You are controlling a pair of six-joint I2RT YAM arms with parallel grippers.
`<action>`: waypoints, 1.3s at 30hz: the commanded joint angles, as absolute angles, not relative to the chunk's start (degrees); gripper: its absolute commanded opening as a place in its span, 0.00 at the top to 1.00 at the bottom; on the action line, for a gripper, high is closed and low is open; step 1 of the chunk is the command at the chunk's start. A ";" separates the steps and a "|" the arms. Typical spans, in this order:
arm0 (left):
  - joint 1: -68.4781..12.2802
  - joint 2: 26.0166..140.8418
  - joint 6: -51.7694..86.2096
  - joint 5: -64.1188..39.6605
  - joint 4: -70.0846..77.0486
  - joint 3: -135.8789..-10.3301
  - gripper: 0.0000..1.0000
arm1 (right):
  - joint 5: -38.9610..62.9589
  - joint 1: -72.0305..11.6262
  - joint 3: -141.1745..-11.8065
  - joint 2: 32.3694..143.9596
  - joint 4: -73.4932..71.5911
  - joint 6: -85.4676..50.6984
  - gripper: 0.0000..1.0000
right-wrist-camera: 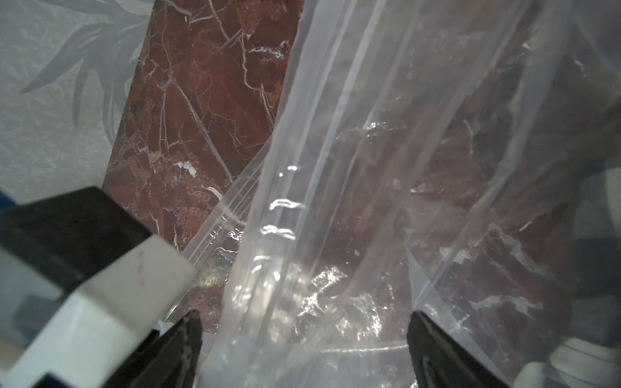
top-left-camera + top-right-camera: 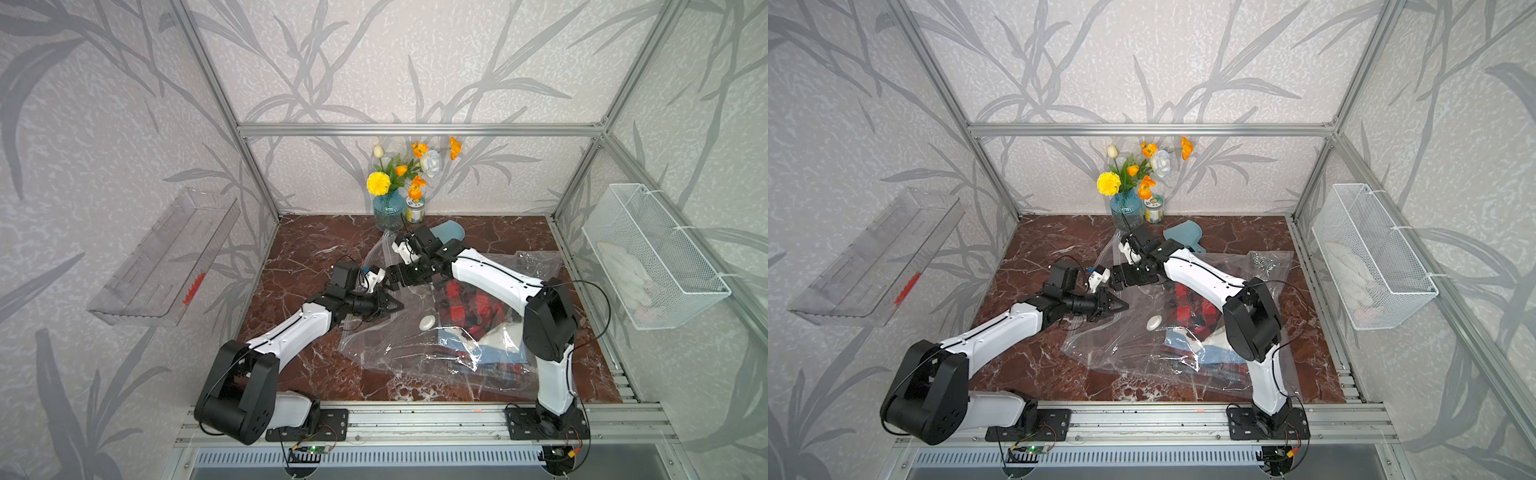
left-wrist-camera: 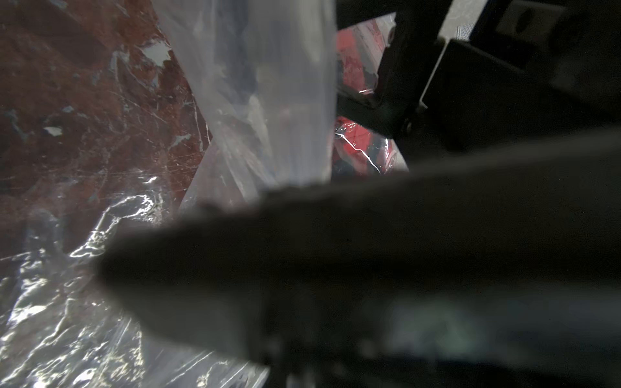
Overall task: Take the shirt out of the vacuum bag
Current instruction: Open the vacuum bag at the center of the board, then take out the shirt from the vacuum bag.
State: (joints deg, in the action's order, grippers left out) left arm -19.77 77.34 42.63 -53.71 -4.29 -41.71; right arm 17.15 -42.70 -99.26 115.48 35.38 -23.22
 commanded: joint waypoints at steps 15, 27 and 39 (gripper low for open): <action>-3.81 62.01 44.44 -46.00 -14.50 -44.34 0.25 | 17.49 -43.53 -104.60 107.02 40.44 -23.54 1.00; -9.21 79.54 40.17 -53.84 -13.96 -56.09 0.58 | 24.44 -45.87 -110.43 102.70 46.20 -21.43 1.00; -21.39 84.15 53.81 -55.85 11.97 -44.00 0.57 | 23.73 -46.93 -114.73 104.52 47.88 -21.31 1.00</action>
State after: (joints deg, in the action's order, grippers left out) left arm -18.26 82.56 49.01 -55.57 2.15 -46.13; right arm 22.00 -45.95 -111.53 104.84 49.19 -22.24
